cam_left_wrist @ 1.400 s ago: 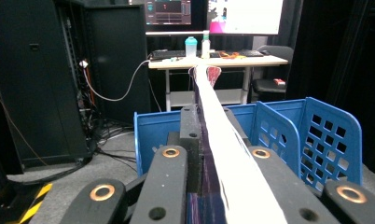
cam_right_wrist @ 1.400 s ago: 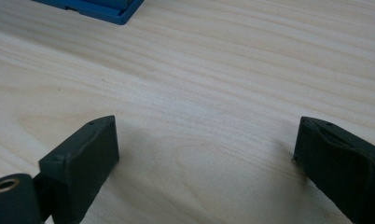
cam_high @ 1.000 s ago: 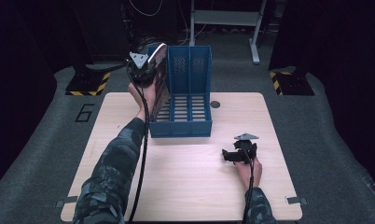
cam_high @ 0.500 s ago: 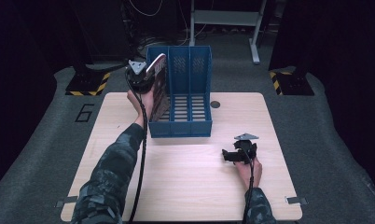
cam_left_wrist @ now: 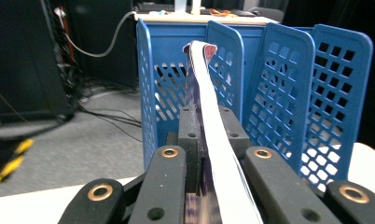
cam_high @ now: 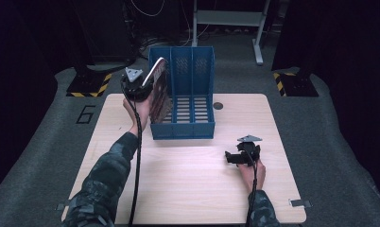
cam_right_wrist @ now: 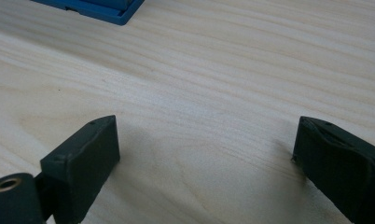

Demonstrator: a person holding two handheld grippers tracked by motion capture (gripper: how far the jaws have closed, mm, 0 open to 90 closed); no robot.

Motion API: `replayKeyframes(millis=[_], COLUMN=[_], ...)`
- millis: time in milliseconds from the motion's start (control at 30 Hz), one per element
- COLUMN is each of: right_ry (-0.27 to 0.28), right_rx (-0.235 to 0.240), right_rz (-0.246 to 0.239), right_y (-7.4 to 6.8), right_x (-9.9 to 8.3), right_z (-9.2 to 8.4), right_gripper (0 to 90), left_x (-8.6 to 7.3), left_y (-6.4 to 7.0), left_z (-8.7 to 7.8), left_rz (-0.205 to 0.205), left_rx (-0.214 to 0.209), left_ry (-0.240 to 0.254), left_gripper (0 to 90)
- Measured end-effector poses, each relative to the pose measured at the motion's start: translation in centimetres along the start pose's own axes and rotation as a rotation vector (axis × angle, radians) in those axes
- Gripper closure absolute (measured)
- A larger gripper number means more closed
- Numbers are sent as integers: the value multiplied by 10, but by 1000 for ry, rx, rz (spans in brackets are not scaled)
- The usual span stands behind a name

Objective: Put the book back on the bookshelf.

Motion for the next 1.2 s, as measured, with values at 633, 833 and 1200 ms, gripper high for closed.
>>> replayKeyframes(millis=[633, 833, 1200], right_ry=[10, 10, 17], right_rx=[1, 1, -3], right_rz=[-2, -2, 3], right_y=[0, 1, 1], right_x=[-1, 0, -1], right_z=[0, 0, 0], right_gripper=[71, 75, 94], left_x=[-1, -11, -32], left_y=[-8, -12, -19], left_z=[-17, -16, -9], left_rz=[-15, -11, -30], left_rx=[-103, -120, -113], left_ry=[-65, -100, -145], left_gripper=[408, 324, 218])
Point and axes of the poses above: each handheld gripper's, and its own axes: z roughly forward along the jaws, x roughly out of its top, y roughly to its right, the point moved 1 cm from there along z, roughly forward along the jaws, and after that the axes turned 9 degrees about -x, right-handed, at the moved point
